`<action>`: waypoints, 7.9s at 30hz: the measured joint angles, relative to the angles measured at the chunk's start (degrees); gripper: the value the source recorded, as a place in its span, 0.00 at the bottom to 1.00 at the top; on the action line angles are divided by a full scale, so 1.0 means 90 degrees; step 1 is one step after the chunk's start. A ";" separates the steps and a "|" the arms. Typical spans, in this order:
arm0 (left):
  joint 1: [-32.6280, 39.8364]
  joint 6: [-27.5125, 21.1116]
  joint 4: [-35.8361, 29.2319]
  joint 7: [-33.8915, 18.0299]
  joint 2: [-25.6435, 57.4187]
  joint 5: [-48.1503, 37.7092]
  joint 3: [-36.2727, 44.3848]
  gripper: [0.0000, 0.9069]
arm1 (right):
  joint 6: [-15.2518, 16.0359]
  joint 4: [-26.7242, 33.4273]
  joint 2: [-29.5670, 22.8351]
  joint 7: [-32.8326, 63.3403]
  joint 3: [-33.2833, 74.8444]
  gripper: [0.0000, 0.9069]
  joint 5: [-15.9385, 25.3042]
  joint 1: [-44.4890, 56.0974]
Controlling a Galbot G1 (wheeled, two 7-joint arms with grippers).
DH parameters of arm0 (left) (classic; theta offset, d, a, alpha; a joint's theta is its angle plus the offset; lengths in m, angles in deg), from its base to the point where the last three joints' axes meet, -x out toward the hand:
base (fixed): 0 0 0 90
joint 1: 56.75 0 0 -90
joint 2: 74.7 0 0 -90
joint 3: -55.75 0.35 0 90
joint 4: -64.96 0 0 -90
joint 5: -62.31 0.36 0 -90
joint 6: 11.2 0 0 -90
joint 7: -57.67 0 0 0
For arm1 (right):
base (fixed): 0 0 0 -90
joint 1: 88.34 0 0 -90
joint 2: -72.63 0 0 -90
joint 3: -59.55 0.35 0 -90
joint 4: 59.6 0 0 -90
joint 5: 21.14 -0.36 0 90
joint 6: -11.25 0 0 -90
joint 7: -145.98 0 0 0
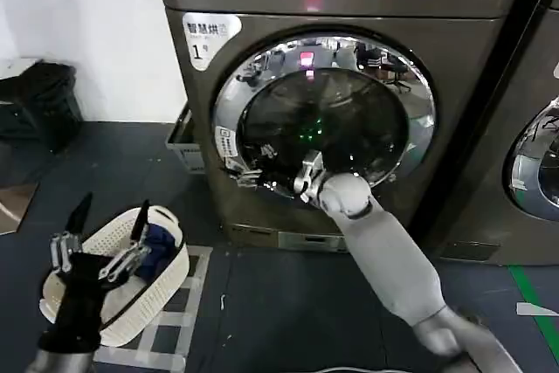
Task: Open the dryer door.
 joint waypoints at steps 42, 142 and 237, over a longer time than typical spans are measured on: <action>0.2510 -0.2182 0.2565 -0.0336 0.3179 -0.1575 0.0408 1.00 | 0.0881 -0.1999 0.1542 -0.4219 0.1391 1.00 0.0065 0.1646; 1.0578 -0.0690 0.7714 0.1548 0.0236 -0.3177 1.0301 1.00 | 0.1071 -0.3558 0.2307 0.3043 1.4461 1.00 0.0253 0.7367; 0.9010 -0.1799 0.5243 0.2656 0.9526 -0.0745 0.9001 1.00 | 0.1278 -0.3845 0.2798 0.2472 1.4374 1.00 0.0811 0.6740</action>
